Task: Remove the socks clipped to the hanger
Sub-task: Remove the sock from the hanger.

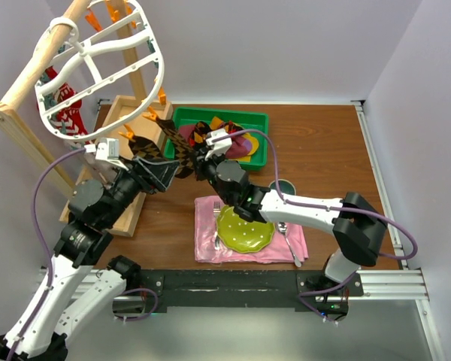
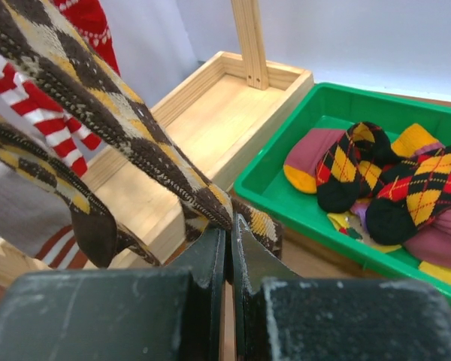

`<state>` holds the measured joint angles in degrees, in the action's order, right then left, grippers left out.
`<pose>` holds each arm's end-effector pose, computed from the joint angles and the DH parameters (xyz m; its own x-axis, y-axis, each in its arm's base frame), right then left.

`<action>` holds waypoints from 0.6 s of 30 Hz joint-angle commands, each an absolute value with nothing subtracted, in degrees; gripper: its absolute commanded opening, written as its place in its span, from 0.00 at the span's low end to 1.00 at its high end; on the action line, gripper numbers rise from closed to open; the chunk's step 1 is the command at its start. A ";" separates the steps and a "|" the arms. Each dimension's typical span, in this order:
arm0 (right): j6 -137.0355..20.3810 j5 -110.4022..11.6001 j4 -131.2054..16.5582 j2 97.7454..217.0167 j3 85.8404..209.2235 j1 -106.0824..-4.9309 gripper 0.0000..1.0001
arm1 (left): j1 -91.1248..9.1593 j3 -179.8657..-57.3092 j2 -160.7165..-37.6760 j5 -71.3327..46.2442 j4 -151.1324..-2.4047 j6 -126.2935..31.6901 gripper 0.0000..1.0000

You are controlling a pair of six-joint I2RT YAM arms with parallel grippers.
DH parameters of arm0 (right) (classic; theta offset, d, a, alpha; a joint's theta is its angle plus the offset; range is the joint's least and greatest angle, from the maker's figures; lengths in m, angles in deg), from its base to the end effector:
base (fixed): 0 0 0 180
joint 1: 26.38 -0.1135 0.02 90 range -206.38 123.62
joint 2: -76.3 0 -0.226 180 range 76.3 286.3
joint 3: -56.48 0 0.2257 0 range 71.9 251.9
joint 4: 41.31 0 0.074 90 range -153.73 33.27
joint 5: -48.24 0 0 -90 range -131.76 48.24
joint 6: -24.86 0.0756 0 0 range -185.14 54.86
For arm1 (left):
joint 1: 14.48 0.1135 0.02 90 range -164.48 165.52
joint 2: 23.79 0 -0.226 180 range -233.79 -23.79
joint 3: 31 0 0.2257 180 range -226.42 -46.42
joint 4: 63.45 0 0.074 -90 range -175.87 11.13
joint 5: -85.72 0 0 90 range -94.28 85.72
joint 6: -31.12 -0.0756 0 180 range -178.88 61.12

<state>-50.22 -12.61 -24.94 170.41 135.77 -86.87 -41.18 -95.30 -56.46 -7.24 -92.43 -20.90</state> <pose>0.2263 0.3251 0.2850 -0.1211 0.2426 -0.9625 -0.5061 0.8191 0.2701 0.1513 -0.0804 0.3608 -0.2719 -0.5511 -0.7889 0.4154 0.6722 -0.6128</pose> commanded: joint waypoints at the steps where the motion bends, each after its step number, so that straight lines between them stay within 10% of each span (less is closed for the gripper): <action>1: -50.20 -10.38 -21.13 167.27 134.74 -87.90 0.00 | -41.29 -92.39 -56.75 -7.27 -88.54 -19.86 0.75; 18: -44.32 -38.22 -32.03 160.59 135.09 -82.99 0.00 | -41.29 -83.78 -54.47 -4.72 -83.80 -25.04 0.80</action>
